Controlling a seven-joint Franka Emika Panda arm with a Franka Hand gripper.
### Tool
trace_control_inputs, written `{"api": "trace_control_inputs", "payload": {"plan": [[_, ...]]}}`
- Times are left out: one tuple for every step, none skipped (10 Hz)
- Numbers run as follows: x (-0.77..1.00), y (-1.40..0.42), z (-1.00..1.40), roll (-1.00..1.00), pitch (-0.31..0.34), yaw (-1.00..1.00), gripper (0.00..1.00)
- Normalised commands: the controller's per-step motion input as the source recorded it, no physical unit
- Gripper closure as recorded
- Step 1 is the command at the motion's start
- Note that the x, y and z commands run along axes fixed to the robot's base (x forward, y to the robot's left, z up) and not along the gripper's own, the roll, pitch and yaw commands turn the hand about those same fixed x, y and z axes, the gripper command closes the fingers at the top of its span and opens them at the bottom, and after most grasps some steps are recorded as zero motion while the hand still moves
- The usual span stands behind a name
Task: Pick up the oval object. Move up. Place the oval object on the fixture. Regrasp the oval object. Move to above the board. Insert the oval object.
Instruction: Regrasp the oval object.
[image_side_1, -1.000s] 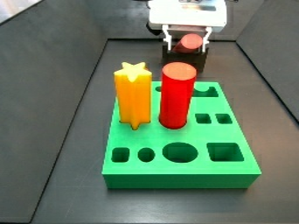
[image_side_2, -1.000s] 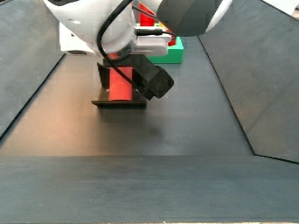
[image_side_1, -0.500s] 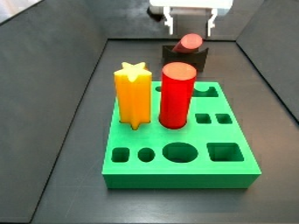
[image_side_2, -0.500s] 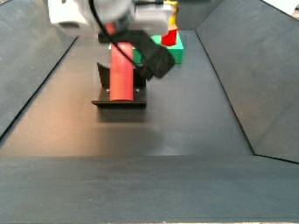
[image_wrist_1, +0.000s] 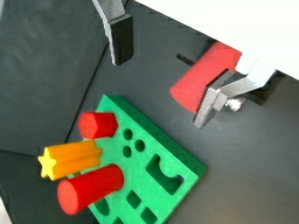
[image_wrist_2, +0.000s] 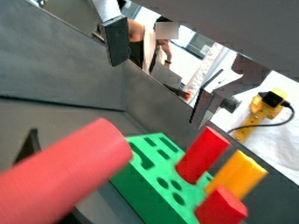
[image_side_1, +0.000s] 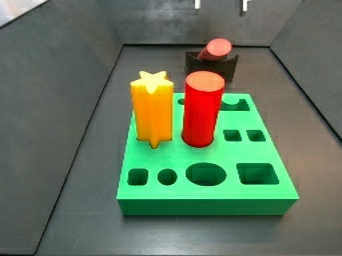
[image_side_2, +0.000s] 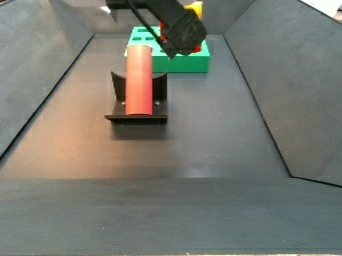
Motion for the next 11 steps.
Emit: {"api": "trace_control_inputs", "payload": {"plan": [[-1.00, 0.00, -0.06, 0.01, -0.027, 0.03, 0.00], [-1.00, 0.00, -0.04, 0.03, -0.054, 0.00, 0.00], [-1.00, -0.01, -0.03, 0.05, -0.071, 0.00, 0.00], [-1.00, -0.01, -0.02, 0.07, -0.081, 0.00, 0.00], [-1.00, -0.01, -0.01, 0.09, -0.090, 0.01, 0.00], [-1.00, -0.01, 0.00, 0.11, -0.096, 0.02, 0.00], [-0.88, -0.01, 0.01, 0.11, -0.097, 0.03, 0.00], [-0.75, -0.01, 0.01, 0.11, -0.100, 0.03, 0.00], [-0.66, -0.01, 0.01, 0.11, -0.101, 0.03, 0.00], [-0.41, -0.46, -1.00, 0.81, -0.005, -1.00, 0.00], [-0.26, -0.48, -1.00, 0.81, -0.012, -1.00, 0.00]]}}
